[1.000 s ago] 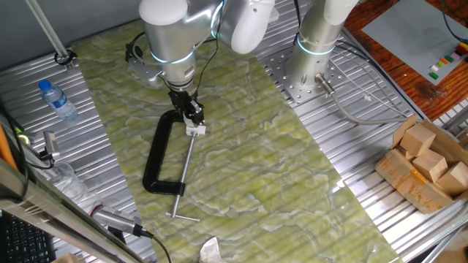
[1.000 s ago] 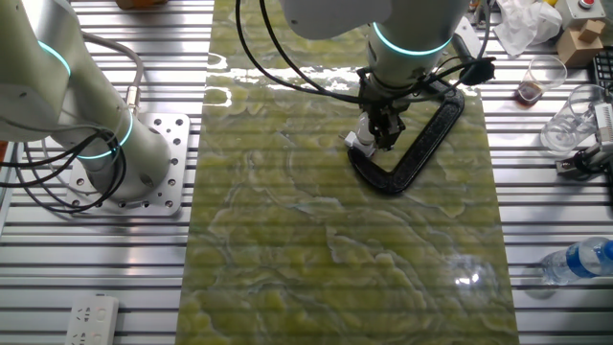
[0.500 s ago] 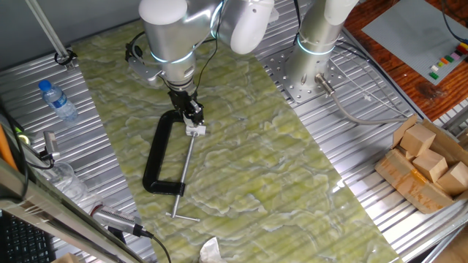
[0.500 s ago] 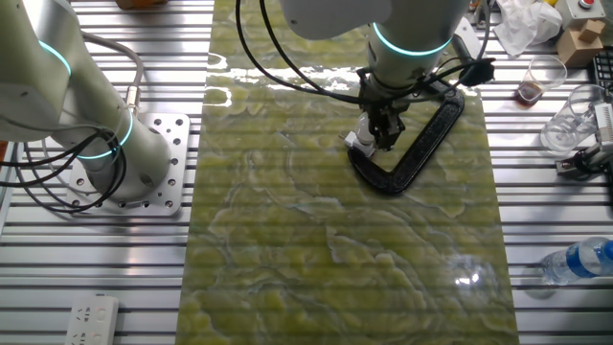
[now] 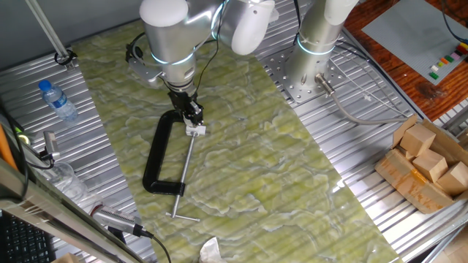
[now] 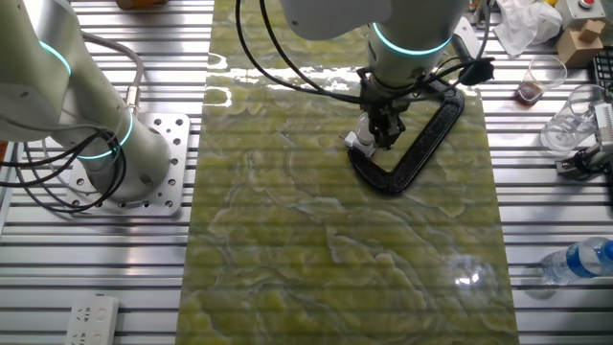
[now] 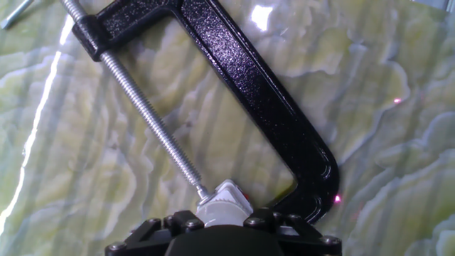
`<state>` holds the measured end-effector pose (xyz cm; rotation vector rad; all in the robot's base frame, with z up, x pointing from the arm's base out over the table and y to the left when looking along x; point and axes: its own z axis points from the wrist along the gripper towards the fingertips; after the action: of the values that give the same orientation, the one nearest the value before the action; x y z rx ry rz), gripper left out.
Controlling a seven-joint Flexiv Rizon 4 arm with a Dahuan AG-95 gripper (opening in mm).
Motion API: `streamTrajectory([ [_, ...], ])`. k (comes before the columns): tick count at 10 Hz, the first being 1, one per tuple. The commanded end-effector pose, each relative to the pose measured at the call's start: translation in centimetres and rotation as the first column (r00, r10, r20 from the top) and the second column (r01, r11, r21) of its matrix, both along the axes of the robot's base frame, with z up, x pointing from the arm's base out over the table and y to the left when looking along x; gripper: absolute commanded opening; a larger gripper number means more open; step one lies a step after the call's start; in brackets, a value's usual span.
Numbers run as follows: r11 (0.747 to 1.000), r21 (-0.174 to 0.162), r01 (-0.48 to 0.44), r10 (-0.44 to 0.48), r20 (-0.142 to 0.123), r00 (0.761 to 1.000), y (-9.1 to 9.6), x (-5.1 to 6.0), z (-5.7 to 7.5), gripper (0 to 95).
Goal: Take out the light bulb by rotating it
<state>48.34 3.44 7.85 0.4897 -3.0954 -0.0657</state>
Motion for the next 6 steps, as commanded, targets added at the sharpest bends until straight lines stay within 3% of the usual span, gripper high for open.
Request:
streamTrajectory([
  [1, 1.0, -0.001, -0.01, 0.01, -0.003, 1.0, -0.03, -0.01, 0.03, 0.0],
  [4, 0.996, -0.007, -0.088, 0.088, -0.001, 0.996, -0.01, -0.01, 0.05, 0.0],
  [6, 0.978, -0.022, -0.207, 0.207, -0.004, 0.978, 0.02, -0.02, 0.21, 0.0],
])
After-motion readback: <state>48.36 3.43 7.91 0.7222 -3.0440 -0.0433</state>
